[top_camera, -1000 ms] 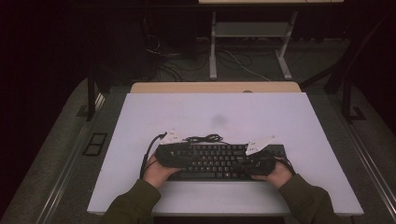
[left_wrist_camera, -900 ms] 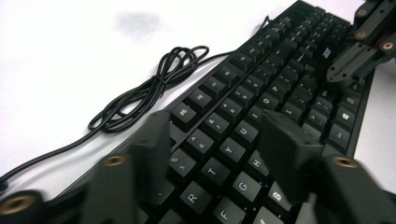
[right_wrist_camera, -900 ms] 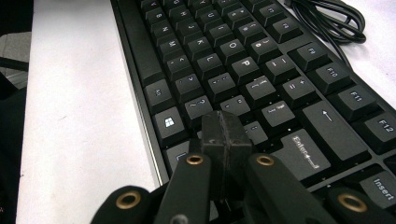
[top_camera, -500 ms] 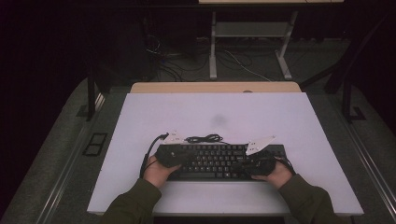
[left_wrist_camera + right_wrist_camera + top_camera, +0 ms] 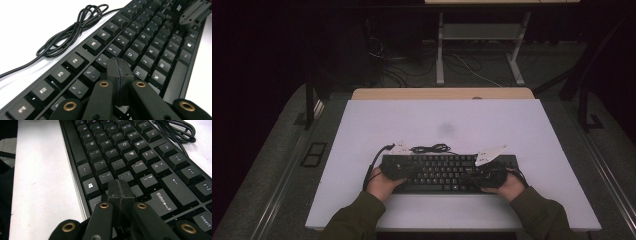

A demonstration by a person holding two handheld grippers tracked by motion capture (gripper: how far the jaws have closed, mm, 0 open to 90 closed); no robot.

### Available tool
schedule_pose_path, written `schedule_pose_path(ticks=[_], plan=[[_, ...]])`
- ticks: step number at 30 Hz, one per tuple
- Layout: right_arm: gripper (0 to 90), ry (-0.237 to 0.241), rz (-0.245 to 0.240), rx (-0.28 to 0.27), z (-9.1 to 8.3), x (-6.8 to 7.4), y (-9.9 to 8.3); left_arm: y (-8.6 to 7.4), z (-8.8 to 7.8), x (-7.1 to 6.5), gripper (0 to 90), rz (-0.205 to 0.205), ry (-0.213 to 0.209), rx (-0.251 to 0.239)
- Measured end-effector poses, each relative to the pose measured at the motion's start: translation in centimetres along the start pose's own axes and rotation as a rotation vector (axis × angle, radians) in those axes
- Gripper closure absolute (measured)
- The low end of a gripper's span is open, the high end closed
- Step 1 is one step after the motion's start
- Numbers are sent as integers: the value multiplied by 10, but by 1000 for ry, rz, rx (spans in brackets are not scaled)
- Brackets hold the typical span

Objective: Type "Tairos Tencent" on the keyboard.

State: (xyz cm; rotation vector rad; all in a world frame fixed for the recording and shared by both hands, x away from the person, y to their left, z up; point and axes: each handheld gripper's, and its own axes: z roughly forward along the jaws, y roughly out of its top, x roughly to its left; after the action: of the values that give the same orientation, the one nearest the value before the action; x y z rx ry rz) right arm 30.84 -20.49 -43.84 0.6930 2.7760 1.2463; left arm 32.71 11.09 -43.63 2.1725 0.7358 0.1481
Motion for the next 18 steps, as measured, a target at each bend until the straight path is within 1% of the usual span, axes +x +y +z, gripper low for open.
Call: schedule_pose_path(ticks=[4,6,7,9,11,16,17,18], plan=[[892,0,-1,0,0,0,0,0,-1,0,889,-1,1,1],[892,0,0,0,0,0,0,1,-2,0,889,-7,-4,-13],[892,0,0,0,0,0,0,1,-3,0,889,-4,-3,-8],[892,0,0,0,0,0,0,1,-3,0,889,-15,0,-21],[892,0,-1,0,0,0,0,1,-5,0,889,-16,-3,-18],[892,0,-1,-1,0,0,0,1,-10,0,887,-25,-6,-45],[892,0,-1,-1,0,0,0,1,-11,0,864,-33,-8,-50],[892,0,-1,-1,0,0,0,1,-13,0,852,-27,-10,-52]])
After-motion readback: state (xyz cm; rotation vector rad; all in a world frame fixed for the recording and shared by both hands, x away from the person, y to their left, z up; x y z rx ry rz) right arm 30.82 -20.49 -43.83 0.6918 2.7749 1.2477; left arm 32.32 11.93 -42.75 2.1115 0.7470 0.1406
